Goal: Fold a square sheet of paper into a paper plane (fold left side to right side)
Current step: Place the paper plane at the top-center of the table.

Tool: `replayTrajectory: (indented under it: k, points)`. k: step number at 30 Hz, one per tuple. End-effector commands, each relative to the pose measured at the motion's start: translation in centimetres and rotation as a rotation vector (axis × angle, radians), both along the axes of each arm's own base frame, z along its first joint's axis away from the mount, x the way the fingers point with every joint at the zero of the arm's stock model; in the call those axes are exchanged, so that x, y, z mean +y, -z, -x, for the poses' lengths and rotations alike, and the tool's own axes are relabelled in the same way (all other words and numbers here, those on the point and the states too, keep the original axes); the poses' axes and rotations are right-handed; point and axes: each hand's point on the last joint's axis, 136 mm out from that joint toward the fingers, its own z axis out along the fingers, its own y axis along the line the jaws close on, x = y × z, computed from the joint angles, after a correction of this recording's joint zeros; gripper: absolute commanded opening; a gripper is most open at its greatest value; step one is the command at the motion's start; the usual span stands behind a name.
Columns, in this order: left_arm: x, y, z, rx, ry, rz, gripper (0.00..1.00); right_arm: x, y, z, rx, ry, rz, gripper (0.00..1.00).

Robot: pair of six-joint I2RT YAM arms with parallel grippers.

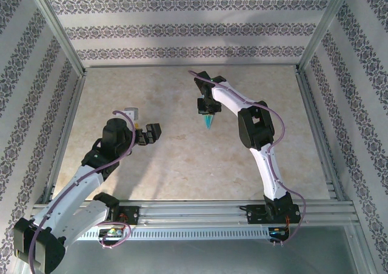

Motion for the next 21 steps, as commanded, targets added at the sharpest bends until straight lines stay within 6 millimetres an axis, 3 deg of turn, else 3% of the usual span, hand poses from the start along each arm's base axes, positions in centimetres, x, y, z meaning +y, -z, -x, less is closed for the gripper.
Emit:
replayTrajectory:
  k: [1,10,21]
  points:
    - [0.11,-0.58,-0.10,-0.012,0.011,-0.006,1.00,-0.55,1.28,0.33,0.020,0.020,0.024,0.11]
    - [0.12,-0.53,-0.09,-0.010,0.011,-0.007,1.00,-0.55,1.96,0.51,0.025,0.025,0.019,0.16]
    - [0.07,-0.69,-0.07,-0.011,0.014,-0.008,1.00,-0.48,1.79,0.59,0.021,0.021,0.021,0.30]
